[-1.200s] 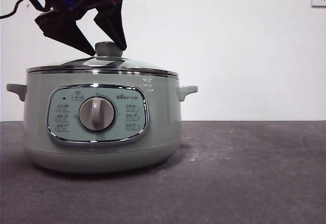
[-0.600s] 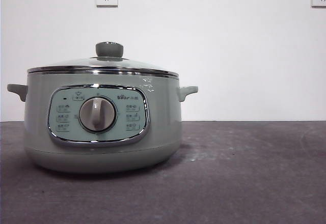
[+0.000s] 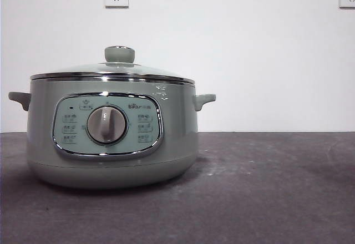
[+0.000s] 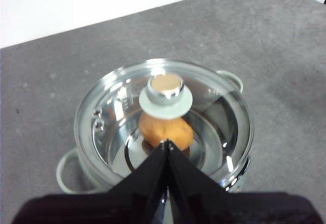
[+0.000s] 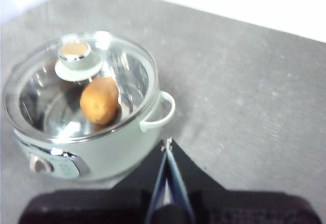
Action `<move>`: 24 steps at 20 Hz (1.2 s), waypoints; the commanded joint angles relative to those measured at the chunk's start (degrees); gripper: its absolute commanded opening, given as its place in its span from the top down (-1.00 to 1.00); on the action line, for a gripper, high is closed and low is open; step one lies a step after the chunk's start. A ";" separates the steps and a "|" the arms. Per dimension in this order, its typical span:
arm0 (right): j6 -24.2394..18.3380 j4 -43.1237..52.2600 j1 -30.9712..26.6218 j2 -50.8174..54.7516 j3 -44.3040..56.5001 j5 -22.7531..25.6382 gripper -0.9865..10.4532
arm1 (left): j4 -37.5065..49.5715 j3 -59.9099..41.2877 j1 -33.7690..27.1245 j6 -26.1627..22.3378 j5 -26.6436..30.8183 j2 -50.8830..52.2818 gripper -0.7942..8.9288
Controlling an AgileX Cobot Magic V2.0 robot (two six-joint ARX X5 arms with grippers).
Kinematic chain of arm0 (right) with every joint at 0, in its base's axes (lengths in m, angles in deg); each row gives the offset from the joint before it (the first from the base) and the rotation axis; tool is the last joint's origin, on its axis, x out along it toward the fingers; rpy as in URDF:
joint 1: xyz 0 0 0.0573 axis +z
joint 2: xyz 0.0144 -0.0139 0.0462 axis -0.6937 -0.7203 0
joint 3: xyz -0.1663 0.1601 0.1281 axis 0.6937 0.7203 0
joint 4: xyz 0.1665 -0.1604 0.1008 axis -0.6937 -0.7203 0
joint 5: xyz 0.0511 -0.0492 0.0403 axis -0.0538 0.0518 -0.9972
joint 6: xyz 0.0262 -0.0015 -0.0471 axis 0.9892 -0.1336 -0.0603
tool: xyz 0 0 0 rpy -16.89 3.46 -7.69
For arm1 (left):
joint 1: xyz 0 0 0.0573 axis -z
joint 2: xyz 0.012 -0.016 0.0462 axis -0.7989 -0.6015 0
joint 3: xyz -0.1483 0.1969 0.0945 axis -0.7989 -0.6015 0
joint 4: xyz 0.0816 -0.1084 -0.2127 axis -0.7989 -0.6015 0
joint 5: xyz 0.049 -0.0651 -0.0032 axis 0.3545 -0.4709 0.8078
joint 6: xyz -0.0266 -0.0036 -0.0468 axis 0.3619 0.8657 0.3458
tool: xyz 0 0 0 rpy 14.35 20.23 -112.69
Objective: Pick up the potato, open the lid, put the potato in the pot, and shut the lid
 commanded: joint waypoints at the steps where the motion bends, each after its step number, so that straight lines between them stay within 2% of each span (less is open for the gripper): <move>1: 1.68 6.47 0.02 4.52 8.02 0.33 0.86 | 4.79 -7.52 0.20 -0.48 0.13 5.27 0.85; 3: 1.86 4.50 0.02 5.29 10.10 0.33 0.86 | 8.11 -11.80 0.17 -0.04 0.11 8.39 0.85; 5: 2.60 1.51 0.02 5.25 10.10 0.24 0.82 | 6.54 -11.85 0.17 1.29 0.07 8.46 0.84; 13: 2.60 -3.98 0.02 5.40 10.10 0.11 0.83 | 2.71 -11.85 0.13 1.29 0.04 7.63 0.84; 18: 2.60 -4.20 0.02 5.40 10.10 0.09 0.83 | 2.60 -11.87 0.13 1.22 0.04 7.58 0.84; 21: 2.58 -4.22 0.02 5.40 10.10 0.09 0.83 | 3.58 -11.98 -1.92 -4.52 0.31 9.75 0.84; 24: 2.60 -4.22 0.02 5.40 10.10 0.09 0.83 | 4.55 -13.73 -7.91 -5.14 -0.31 13.31 0.84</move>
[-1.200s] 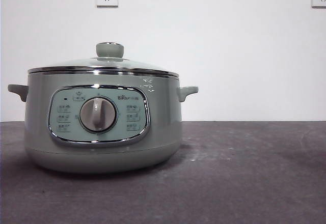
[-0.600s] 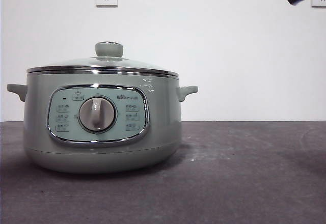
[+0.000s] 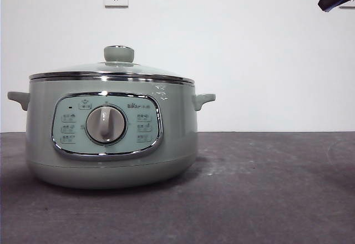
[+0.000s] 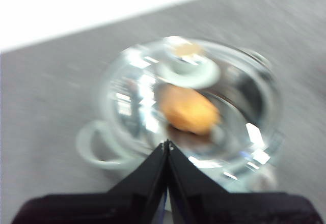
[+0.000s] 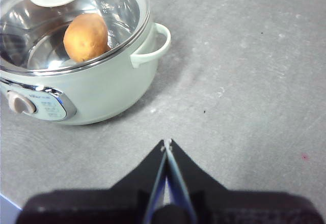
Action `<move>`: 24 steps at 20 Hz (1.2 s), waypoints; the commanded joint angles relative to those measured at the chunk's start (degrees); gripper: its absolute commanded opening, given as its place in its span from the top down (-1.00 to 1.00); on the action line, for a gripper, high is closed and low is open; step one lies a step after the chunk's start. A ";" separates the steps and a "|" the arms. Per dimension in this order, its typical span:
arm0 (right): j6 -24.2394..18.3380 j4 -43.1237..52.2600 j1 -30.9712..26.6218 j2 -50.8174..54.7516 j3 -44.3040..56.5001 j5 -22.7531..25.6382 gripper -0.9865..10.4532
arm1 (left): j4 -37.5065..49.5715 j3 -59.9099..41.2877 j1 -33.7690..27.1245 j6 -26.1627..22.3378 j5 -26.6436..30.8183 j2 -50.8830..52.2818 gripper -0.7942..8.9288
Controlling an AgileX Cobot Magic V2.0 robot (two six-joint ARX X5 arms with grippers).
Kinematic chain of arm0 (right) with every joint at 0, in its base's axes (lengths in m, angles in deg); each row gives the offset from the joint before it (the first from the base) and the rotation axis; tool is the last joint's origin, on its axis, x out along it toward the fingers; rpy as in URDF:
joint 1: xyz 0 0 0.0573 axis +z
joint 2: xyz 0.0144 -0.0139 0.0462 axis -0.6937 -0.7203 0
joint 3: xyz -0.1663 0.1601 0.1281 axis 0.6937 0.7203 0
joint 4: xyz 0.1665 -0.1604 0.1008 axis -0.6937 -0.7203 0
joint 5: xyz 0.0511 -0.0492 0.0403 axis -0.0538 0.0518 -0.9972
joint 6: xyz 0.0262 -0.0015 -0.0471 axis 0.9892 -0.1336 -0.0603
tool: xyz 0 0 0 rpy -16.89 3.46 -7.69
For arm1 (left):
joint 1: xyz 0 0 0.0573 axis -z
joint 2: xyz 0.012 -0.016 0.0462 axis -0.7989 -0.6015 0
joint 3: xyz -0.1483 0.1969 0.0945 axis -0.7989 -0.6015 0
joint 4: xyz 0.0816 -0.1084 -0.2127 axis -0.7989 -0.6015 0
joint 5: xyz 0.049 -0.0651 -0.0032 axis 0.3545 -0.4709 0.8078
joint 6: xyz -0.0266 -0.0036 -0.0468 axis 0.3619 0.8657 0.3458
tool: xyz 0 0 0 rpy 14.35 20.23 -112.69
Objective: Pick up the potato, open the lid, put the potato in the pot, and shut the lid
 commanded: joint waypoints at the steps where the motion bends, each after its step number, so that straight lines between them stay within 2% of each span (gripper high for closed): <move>1: 0.59 0.28 0.02 0.09 0.57 0.17 0.83 | 2.80 -3.19 -4.50 -1.38 -0.24 3.21 0.84; 4: 0.59 0.26 0.02 0.09 0.57 0.15 0.83 | 10.73 -11.13 -11.04 -1.29 -0.42 9.79 0.84; 8: 0.59 0.26 0.02 0.09 0.57 0.15 0.83 | 19.43 -23.43 -16.33 -1.22 -2.99 18.93 0.84; 14: 0.59 0.26 0.02 0.09 0.57 0.15 0.83 | 19.78 -34.62 -19.58 -0.22 -3.10 25.66 0.84; 24: 0.59 0.24 0.02 0.09 0.57 0.15 0.83 | 19.43 -37.92 -19.80 0.61 -3.26 27.30 0.84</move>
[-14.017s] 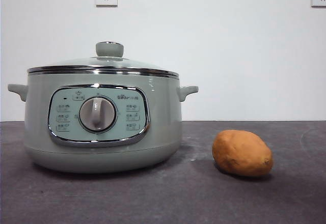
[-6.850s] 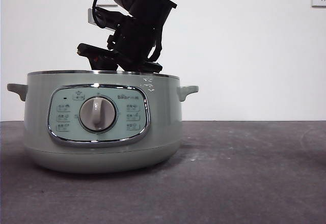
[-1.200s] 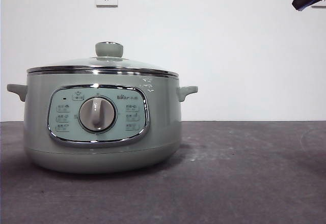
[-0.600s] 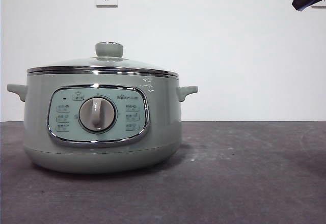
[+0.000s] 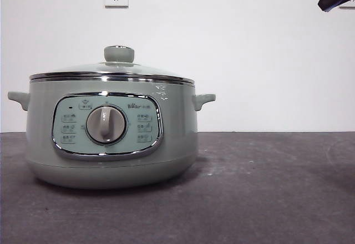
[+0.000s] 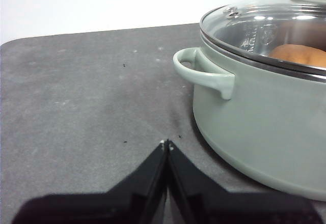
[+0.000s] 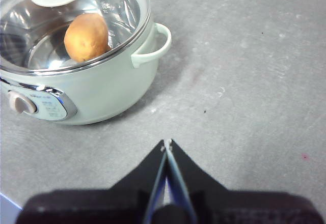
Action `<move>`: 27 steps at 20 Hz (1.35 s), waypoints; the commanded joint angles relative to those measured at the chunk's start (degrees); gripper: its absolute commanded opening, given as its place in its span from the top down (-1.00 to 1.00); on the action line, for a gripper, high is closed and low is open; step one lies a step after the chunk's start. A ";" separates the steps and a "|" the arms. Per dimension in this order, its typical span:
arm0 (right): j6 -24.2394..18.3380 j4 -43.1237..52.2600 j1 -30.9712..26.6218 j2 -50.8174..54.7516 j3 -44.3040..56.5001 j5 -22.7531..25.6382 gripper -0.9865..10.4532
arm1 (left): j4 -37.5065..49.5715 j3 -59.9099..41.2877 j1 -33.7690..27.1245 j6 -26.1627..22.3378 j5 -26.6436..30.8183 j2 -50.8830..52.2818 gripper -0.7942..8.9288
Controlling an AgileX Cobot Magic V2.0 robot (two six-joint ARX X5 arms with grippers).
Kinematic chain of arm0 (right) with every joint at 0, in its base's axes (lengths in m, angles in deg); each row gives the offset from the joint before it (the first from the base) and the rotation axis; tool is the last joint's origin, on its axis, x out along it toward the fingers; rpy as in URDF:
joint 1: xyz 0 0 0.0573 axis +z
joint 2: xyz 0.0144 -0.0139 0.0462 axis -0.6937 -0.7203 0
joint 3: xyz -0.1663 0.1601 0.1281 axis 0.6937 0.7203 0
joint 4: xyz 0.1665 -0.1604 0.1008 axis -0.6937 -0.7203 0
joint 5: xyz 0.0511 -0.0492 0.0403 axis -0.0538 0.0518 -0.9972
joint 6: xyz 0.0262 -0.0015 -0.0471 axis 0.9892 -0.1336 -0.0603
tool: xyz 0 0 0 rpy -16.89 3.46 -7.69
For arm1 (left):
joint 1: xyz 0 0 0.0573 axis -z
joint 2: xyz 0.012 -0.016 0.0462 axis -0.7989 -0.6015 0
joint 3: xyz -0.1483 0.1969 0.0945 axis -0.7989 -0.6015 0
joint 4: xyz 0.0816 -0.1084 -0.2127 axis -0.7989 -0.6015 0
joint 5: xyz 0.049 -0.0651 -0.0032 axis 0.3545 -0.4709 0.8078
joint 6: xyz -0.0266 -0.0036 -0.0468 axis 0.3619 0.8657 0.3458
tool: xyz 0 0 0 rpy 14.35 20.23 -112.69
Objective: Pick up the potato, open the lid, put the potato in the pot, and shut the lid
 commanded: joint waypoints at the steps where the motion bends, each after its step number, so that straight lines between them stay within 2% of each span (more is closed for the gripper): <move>1: 0.61 0.24 0.02 0.09 0.57 0.15 0.83 | 0.24 -0.90 -0.22 0.24 -0.15 0.17 0.84; 18: 0.37 -0.26 -0.09 1.46 0.57 0.55 0.83 | 0.28 -0.90 -0.22 0.24 -0.02 0.17 0.84; 19: -3.45 -0.35 -0.42 2.45 0.57 1.70 0.83 | 0.28 -0.90 -0.22 0.24 0.00 0.17 0.84; 20: -5.57 -0.13 -1.14 3.54 0.81 1.66 0.83 | 0.28 -0.90 -0.22 0.24 0.00 0.17 0.84; 23: -7.13 6.69 -7.54 8.63 4.96 0.96 0.83 | 0.28 -0.90 -0.22 0.24 0.00 0.17 0.84; 24: -7.13 10.97 -10.71 11.02 7.69 -0.77 0.83 | 0.28 -0.90 -0.22 0.24 0.00 0.17 0.84; 27: -7.15 21.16 -21.27 18.82 17.49 -10.36 0.83 | 0.28 -0.90 -0.22 0.24 0.00 0.17 0.84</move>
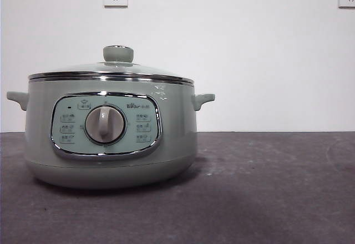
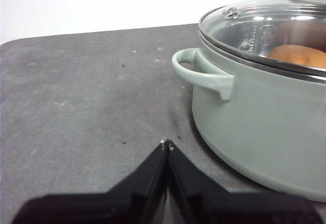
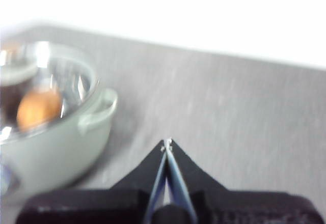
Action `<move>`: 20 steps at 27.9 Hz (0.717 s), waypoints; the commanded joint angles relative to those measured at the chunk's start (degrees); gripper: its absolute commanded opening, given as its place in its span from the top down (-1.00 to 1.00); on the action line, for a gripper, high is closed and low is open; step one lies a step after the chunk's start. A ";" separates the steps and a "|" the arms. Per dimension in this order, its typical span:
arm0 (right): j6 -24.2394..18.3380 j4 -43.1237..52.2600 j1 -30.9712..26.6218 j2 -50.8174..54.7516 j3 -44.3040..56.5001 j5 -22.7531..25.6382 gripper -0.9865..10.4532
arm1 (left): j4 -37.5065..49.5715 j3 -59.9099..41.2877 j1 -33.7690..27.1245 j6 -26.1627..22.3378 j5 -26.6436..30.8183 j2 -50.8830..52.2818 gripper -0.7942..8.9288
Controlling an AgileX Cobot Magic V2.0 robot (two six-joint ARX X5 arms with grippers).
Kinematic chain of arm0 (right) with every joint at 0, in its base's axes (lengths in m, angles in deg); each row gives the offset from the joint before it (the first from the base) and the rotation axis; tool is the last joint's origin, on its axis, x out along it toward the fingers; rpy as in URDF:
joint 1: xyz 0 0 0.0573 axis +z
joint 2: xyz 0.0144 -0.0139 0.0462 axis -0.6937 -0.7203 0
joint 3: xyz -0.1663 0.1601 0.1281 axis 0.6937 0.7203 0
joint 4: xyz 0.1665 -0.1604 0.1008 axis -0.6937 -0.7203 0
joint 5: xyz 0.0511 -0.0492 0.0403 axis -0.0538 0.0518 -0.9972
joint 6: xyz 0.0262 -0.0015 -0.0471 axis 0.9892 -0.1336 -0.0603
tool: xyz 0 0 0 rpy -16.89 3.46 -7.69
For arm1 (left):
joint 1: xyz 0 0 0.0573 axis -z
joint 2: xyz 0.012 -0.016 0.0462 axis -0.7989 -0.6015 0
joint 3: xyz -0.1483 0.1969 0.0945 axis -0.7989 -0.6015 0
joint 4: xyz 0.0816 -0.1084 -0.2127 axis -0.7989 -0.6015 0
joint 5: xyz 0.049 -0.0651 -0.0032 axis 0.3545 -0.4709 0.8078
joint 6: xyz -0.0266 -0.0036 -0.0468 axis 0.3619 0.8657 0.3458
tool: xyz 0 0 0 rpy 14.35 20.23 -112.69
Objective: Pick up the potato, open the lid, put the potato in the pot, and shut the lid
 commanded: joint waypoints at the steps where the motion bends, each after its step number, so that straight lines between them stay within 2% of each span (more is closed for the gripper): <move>1: -0.44 4.15 -7.63 5.49 7.43 -5.92 0.83 | 0.22 -0.87 -0.22 0.24 -0.04 0.17 0.84; 4: 0.94 4.15 -14.67 12.55 15.19 -7.54 0.83 | 0.24 -0.87 -0.22 0.24 -0.04 0.17 0.84; 7: 2.32 4.26 -17.07 16.92 19.82 -7.52 0.83 | 0.24 -0.87 -0.22 0.24 -0.04 0.17 0.84; 13: 4.15 4.63 -17.77 23.69 26.47 -7.28 0.83 | 0.24 -0.87 -0.22 0.24 -0.04 0.17 0.84; 15: 6.14 4.98 -17.84 23.50 28.00 -7.23 0.83 | 0.24 -0.87 -0.22 0.24 -0.04 0.17 0.84; 20: 7.26 6.99 -17.81 23.50 29.70 -7.26 0.83 | 0.26 -0.87 -0.22 0.24 -0.04 0.17 0.84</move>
